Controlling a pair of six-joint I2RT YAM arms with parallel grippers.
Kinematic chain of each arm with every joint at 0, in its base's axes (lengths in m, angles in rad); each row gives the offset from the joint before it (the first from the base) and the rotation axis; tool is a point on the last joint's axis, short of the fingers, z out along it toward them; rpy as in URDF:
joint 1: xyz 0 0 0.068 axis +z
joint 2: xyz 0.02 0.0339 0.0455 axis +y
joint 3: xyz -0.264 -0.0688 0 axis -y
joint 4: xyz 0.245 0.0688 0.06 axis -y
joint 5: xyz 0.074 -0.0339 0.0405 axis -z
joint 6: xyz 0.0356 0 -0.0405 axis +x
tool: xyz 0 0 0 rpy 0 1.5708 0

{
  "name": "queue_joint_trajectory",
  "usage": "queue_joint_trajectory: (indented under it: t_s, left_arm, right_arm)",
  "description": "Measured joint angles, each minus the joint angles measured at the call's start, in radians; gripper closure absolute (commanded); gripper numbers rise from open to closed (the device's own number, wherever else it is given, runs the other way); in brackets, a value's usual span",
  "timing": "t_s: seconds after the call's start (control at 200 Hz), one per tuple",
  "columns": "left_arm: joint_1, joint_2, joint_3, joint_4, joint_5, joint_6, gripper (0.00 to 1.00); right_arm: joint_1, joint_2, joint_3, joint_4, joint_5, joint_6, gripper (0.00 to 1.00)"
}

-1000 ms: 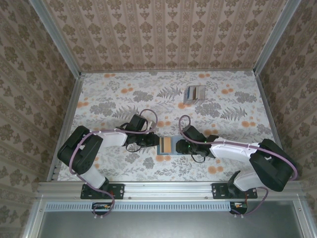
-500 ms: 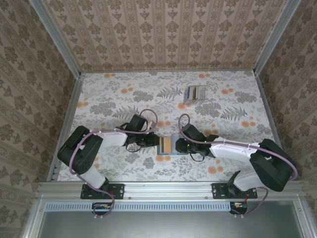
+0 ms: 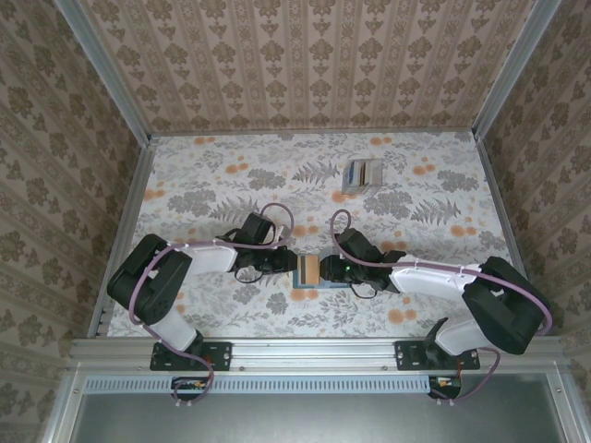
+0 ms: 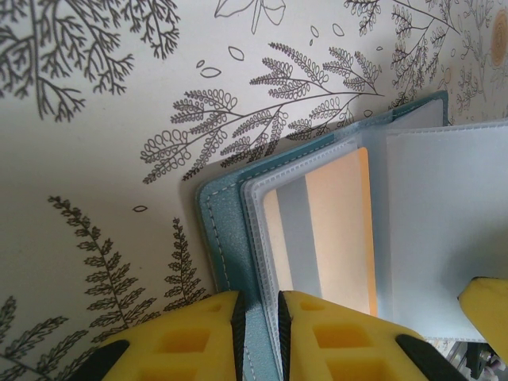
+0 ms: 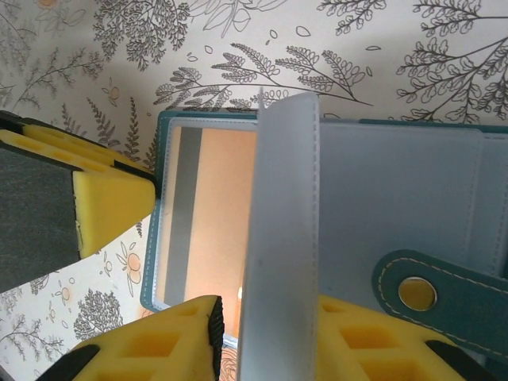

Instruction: Put the credit cards into the card holder

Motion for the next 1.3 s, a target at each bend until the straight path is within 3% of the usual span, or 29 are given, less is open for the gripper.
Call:
queue_joint_trajectory:
  t_s: [0.54,0.925,1.17,1.3]
  left_arm:
    - [0.0,0.0,0.0,0.0,0.0,0.0,0.78]
    - [0.002,0.0,0.0,0.004,0.007,0.0,0.78]
    - [0.049,-0.08,-0.016,0.005,0.033,-0.025,0.68]
    - [0.035,-0.106,-0.016,0.05,0.06,-0.035,0.61]
  right_arm:
    - [0.0,0.015,-0.019,0.168,-0.061,-0.007,0.8]
    - [-0.002,0.042,-0.045,0.237,-0.09,-0.006,0.78]
    - [-0.016,0.058,-0.055,0.263,-0.109,0.009,0.84]
    - [-0.031,0.043,-0.084,0.265,-0.108,0.013,0.75]
